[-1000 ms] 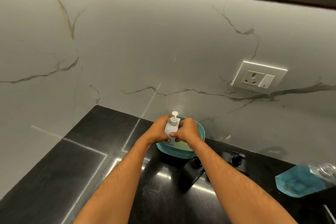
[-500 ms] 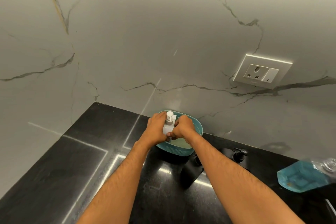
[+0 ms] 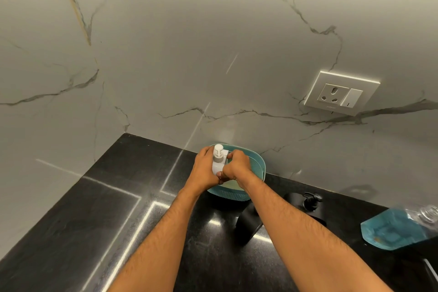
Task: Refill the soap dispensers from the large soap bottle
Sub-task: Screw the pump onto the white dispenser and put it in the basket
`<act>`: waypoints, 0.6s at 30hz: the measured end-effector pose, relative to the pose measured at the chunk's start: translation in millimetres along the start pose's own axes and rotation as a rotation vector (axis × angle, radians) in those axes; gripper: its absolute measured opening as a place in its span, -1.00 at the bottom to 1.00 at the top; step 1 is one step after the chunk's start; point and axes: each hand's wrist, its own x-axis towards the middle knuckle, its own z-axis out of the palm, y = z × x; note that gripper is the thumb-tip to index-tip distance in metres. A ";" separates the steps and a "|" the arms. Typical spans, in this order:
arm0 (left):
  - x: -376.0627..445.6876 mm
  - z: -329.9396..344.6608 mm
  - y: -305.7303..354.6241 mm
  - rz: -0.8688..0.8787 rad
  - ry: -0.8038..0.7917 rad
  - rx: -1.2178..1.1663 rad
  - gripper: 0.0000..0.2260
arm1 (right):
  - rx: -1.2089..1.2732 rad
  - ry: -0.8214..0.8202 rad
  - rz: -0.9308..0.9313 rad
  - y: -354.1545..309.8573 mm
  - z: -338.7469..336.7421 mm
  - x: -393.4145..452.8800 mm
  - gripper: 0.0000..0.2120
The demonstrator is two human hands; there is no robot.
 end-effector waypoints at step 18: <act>-7.2 -7.9 4.5 -0.024 -0.038 -0.026 -0.13 | 0.047 -0.109 0.036 -1.2 -5.7 -2.8 -0.48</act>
